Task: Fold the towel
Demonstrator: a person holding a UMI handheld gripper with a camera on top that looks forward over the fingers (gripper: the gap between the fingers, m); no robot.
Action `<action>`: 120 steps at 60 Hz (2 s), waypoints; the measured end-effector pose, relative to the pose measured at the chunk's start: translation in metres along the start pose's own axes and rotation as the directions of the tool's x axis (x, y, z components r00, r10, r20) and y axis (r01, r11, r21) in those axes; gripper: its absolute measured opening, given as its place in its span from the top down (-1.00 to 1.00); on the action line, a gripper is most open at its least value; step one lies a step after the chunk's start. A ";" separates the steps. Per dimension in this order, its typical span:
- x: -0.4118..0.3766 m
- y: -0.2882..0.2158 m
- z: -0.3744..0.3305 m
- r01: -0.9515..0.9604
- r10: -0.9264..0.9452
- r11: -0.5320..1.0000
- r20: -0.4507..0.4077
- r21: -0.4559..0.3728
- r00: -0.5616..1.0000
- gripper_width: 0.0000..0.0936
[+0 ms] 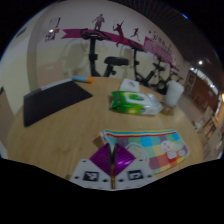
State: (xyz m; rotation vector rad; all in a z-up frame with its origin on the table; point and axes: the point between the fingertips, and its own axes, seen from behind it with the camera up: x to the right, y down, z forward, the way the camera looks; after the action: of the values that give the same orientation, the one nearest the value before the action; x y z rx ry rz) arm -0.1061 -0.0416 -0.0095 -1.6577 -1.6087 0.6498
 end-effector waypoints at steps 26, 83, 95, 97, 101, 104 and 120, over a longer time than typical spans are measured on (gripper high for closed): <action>0.029 -0.080 -0.085 -0.199 0.198 0.980 0.154 -0.009 0.968 0.99; 0.187 -0.018 -0.232 -0.146 0.147 0.986 0.013 -0.081 0.989 -0.82; 0.191 0.014 -0.338 -0.203 0.203 0.973 -0.008 -0.109 0.979 -0.82; 0.192 0.017 -0.348 -0.207 0.207 0.973 -0.012 -0.103 0.978 -0.82; 0.194 0.019 -0.360 -0.208 0.206 0.974 -0.024 -0.092 0.978 -0.84; 0.195 0.019 -0.365 -0.202 0.200 0.976 -0.030 -0.080 0.979 -0.83; 0.179 0.013 -0.374 -0.168 0.170 0.985 0.020 -0.048 0.985 -0.82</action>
State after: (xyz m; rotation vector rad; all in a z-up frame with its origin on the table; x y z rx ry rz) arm 0.2089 0.0793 0.2313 -1.8414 -1.5209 0.7249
